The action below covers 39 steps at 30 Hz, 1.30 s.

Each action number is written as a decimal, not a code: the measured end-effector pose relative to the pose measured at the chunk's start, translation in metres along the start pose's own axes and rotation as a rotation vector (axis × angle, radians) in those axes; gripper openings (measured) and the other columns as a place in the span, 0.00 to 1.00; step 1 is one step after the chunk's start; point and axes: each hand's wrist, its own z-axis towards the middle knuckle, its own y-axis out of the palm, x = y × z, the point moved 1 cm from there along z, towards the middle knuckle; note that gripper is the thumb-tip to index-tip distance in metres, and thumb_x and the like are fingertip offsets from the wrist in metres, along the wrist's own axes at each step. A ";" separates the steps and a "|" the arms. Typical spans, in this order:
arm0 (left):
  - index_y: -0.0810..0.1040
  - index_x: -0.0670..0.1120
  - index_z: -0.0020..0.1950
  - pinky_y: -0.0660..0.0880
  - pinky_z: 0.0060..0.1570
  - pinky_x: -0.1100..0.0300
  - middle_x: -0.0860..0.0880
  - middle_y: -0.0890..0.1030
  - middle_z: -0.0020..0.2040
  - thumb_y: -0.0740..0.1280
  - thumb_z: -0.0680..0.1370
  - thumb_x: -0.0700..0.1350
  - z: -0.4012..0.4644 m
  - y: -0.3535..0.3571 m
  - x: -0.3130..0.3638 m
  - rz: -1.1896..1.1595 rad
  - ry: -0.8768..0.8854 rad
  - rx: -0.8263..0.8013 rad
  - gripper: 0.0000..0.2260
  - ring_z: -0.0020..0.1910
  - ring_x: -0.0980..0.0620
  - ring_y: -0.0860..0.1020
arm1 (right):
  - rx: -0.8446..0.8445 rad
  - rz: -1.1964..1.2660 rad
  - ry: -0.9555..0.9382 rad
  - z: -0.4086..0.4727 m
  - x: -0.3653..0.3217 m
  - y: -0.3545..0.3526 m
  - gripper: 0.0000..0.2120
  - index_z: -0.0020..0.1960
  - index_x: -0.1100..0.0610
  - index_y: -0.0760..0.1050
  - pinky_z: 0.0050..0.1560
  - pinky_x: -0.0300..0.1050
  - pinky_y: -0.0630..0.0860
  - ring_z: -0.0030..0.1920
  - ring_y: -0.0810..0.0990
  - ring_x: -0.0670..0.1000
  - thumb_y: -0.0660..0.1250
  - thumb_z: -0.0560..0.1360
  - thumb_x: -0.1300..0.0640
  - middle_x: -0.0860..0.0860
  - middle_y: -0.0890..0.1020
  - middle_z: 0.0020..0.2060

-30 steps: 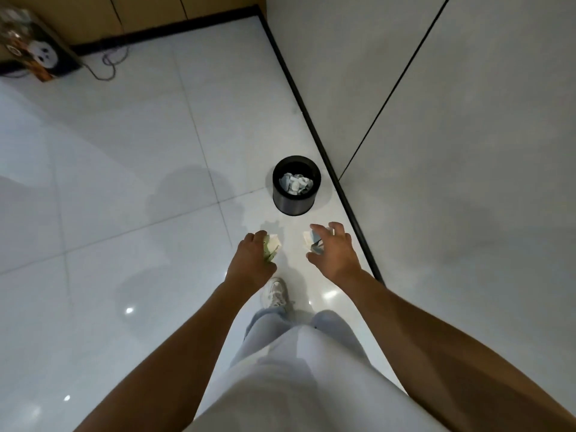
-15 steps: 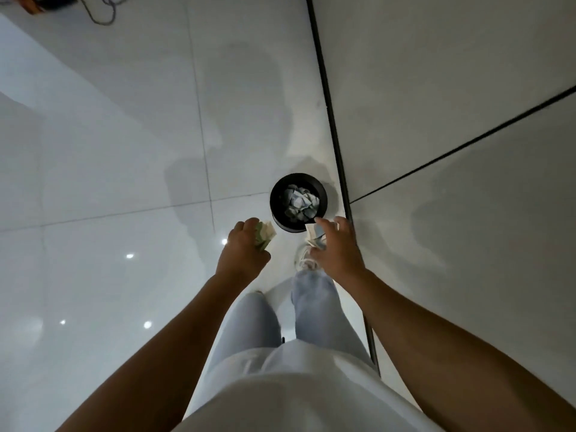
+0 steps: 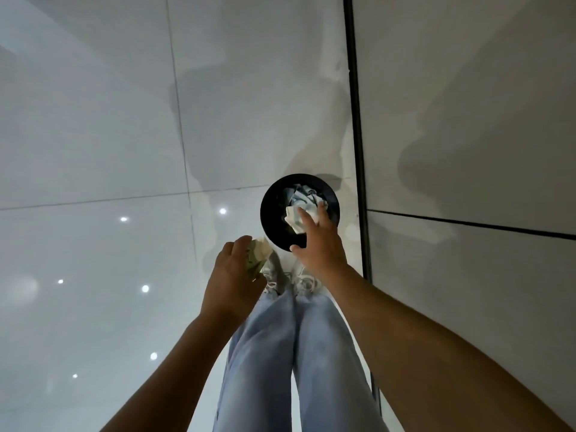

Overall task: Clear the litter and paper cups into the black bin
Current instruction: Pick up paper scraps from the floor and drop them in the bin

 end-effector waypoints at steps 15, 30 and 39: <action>0.50 0.45 0.78 0.61 0.71 0.47 0.42 0.56 0.76 0.73 0.72 0.51 0.095 0.060 0.052 0.280 0.014 -0.263 0.43 0.75 0.40 0.53 | 0.090 0.146 0.161 -0.012 0.040 -0.012 0.26 0.75 0.53 0.61 0.65 0.48 0.69 0.71 0.65 0.56 0.63 0.79 0.55 0.55 0.60 0.75; 0.59 0.46 0.75 0.54 0.75 0.53 0.45 0.62 0.75 0.58 0.81 0.51 -0.051 -0.087 0.057 0.362 0.087 -0.081 0.24 0.75 0.46 0.58 | -0.019 -0.216 -0.169 -0.118 -0.099 -0.082 0.27 0.75 0.53 0.60 0.68 0.50 0.68 0.70 0.66 0.56 0.63 0.78 0.52 0.53 0.67 0.71; 0.65 0.45 0.71 0.59 0.70 0.55 0.45 0.70 0.69 0.57 0.80 0.51 -0.189 -0.129 0.025 0.152 -0.234 0.135 0.21 0.68 0.46 0.67 | -0.193 -0.545 -0.492 -0.201 -0.183 -0.084 0.26 0.75 0.53 0.59 0.66 0.51 0.69 0.68 0.66 0.56 0.60 0.79 0.53 0.54 0.67 0.70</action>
